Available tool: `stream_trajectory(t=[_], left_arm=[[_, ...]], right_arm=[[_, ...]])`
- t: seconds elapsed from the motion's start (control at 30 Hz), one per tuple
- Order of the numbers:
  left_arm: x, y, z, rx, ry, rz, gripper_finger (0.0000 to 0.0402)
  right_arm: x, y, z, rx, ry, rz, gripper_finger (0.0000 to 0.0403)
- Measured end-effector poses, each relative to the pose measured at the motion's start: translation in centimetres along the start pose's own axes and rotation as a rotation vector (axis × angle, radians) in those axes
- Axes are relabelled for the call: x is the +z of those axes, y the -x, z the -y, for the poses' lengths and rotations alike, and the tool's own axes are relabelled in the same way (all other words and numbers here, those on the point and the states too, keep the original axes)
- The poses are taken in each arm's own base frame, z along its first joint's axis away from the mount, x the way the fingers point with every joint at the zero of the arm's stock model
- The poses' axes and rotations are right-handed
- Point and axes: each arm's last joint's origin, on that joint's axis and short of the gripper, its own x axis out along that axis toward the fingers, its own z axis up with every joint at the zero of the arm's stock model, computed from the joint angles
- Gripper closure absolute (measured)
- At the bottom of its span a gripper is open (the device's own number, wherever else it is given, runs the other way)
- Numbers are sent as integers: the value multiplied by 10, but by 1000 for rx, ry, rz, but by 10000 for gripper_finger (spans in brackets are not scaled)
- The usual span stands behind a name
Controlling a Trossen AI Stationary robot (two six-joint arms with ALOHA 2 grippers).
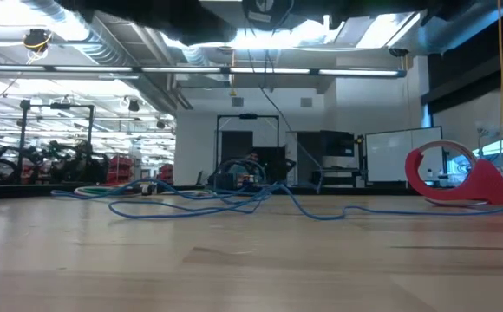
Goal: Coil cords
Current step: Coil the blue wire onto the spool
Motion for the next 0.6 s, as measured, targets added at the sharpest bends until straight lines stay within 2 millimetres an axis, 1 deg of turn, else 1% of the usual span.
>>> stream_trajectory(t=[0.07, 0.23, 0.3, 0.4, 0.5, 0.6], left_arm=[[-2, -5, -2, 18, 27, 6, 238], [-13, -16, -4, 25, 57, -41, 238], [-13, -19, -5, 9, 62, -24, 238], [-11, -23, -2, -70, 67, 42, 238], [-8, -24, -2, -81, 73, 73, 238], [-10, -24, -3, -75, 72, 59, 259]], right_arm=[[-1, 0, -1, 4, -15, -9, 395], [0, 0, -3, 19, -18, -4, 394], [-1, 0, -3, 22, -18, -7, 394], [-2, 0, -4, 28, -15, -23, 394], [-3, 0, -5, 36, -13, -34, 394], [-3, 1, -8, 47, -13, -33, 394]])
